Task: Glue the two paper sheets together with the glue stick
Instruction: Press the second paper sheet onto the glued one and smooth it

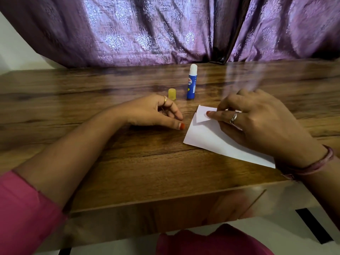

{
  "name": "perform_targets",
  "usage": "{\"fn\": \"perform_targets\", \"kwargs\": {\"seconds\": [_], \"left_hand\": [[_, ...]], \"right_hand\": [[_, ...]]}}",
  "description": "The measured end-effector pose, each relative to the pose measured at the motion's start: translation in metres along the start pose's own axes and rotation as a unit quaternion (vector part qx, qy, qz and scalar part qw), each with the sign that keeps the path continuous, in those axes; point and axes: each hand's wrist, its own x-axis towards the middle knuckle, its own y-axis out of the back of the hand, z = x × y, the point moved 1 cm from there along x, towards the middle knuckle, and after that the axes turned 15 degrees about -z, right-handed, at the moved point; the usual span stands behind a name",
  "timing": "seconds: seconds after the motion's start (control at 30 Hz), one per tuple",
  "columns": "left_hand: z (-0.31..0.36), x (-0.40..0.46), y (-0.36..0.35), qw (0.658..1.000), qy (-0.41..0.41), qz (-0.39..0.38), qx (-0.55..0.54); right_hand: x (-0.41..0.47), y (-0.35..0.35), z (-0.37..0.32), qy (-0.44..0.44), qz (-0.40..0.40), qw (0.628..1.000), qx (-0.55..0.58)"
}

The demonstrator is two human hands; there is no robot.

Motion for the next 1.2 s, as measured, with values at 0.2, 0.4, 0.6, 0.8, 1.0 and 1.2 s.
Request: {"fn": "perform_targets", "kwargs": {"seconds": [0.2,0.4,0.6,0.8,1.0,1.2], "left_hand": [[0.004,-0.002,-0.002,0.999,0.007,-0.032,0.027],[0.006,-0.002,-0.006,0.998,0.016,-0.041,0.046],[0.004,-0.001,-0.006,0.998,0.025,-0.04,0.046],[0.001,0.001,-0.007,0.998,0.027,-0.041,0.031],[0.001,0.003,-0.008,0.998,0.031,-0.039,0.026],[0.001,0.002,-0.008,0.998,0.038,-0.041,0.022]], "right_hand": [[-0.002,0.002,-0.003,0.013,-0.002,1.0,-0.024],[0.0,0.004,-0.008,0.02,-0.016,0.999,-0.02],[-0.001,0.011,-0.019,-0.006,-0.074,0.995,0.064],[-0.001,0.02,-0.029,-0.03,-0.126,0.987,0.09],[0.0,0.024,-0.038,-0.041,-0.166,0.983,0.066],[0.0,0.024,-0.043,-0.035,-0.159,0.984,0.066]]}}
